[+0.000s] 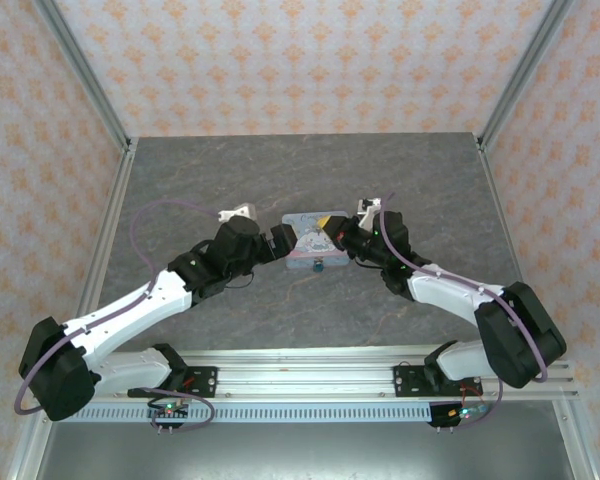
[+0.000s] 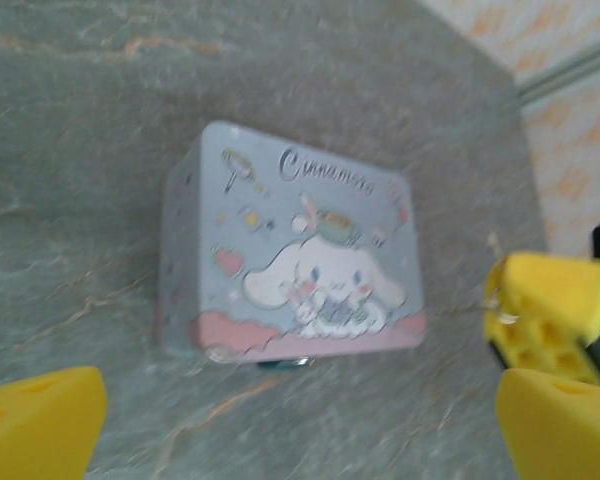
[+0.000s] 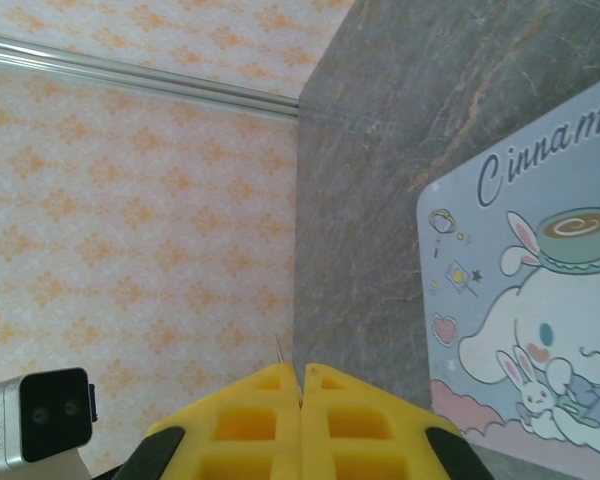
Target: Unlock the padlock with the key
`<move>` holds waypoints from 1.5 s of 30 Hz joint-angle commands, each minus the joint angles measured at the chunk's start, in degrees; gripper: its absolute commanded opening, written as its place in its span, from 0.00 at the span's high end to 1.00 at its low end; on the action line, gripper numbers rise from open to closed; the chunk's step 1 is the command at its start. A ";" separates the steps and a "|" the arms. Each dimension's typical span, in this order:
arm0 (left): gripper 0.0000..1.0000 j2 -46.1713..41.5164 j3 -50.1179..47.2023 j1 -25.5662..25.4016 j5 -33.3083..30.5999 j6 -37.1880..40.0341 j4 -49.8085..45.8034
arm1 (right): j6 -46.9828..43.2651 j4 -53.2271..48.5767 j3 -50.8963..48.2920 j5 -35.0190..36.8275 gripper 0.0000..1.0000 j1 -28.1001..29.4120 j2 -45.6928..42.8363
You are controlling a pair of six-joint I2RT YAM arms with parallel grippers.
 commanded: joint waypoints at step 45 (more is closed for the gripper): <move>0.32 28.50 -6.40 -8.14 -4.09 14.43 29.74 | 1.51 -7.15 -1.34 -3.55 1.00 -9.25 4.37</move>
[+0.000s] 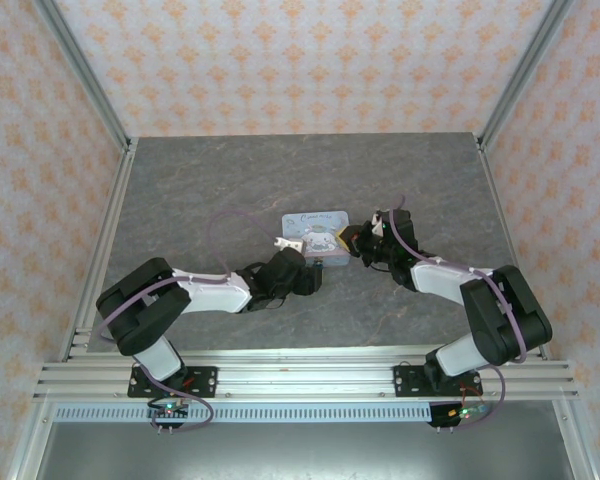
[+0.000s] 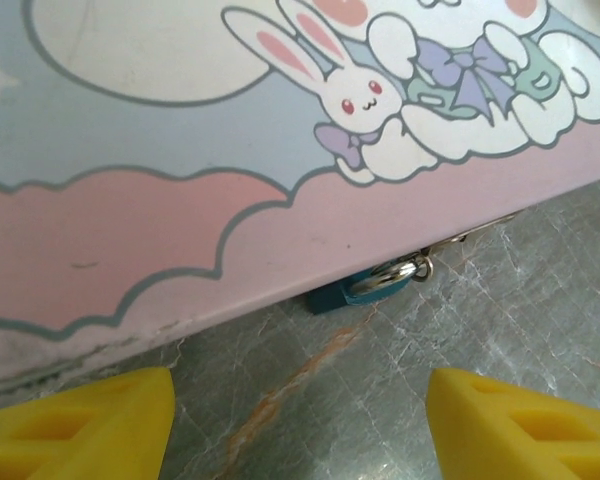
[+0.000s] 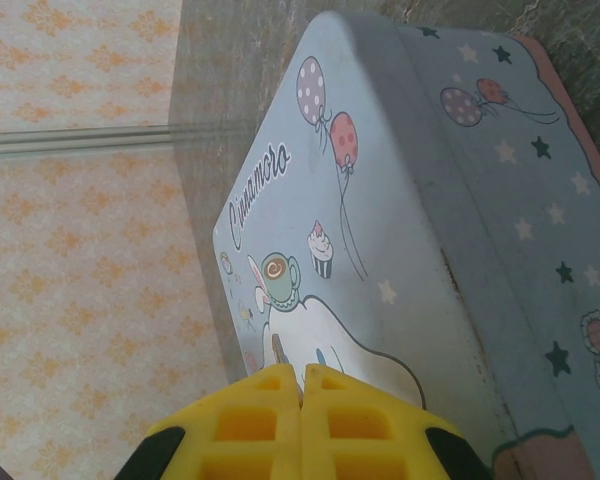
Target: Unlock the padlock with the key
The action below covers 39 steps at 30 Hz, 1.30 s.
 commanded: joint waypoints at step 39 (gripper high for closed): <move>0.34 10.79 4.65 0.35 -2.88 1.73 13.96 | -2.66 -0.18 0.60 0.96 1.00 -0.17 1.29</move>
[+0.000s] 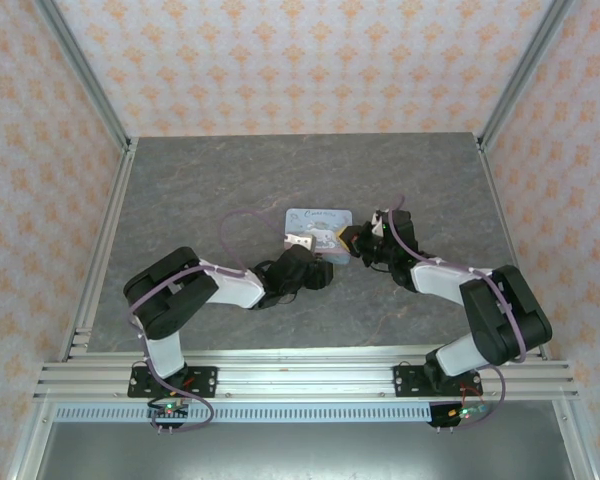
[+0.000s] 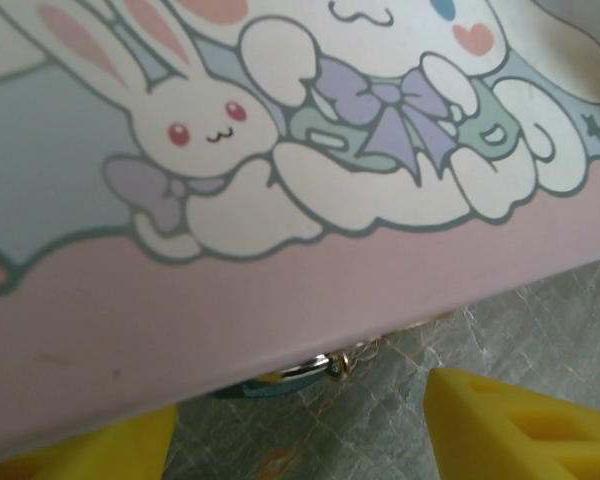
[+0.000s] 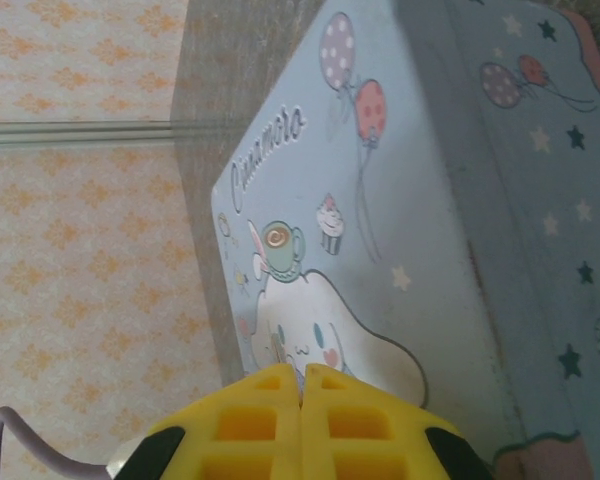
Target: Unlock the padlock with the key
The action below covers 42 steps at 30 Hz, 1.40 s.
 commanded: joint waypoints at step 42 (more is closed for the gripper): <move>0.35 3.44 -3.37 0.63 3.20 -18.14 28.57 | -1.64 -2.21 1.77 1.22 1.00 -0.11 2.04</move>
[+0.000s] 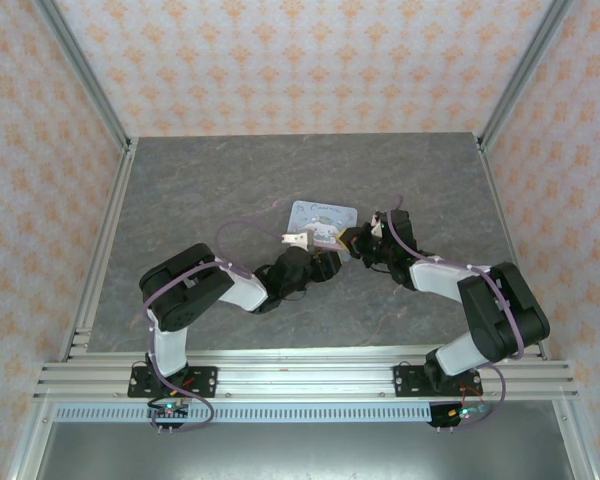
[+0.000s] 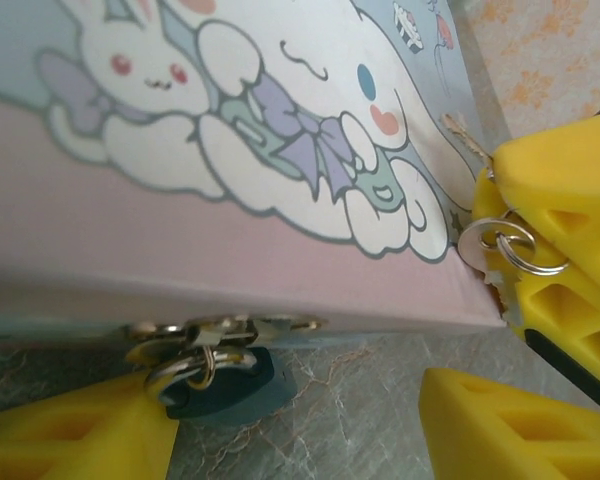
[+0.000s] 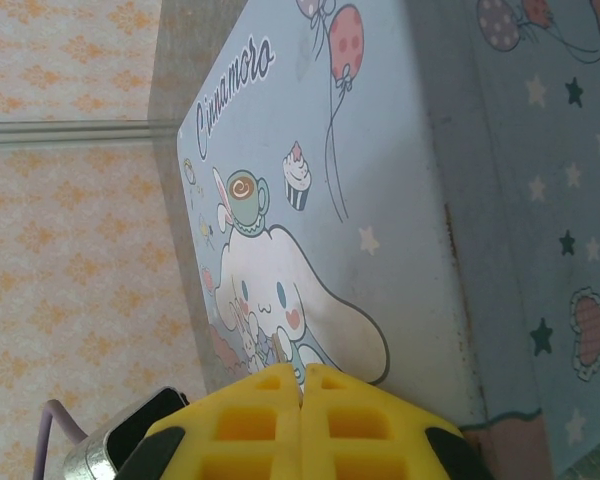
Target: Unlock the padlock with the key
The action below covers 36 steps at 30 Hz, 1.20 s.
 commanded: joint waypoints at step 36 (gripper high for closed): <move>0.40 5.05 -3.67 0.47 -7.32 -9.25 8.01 | 0.12 1.20 0.65 0.87 1.00 -0.08 2.87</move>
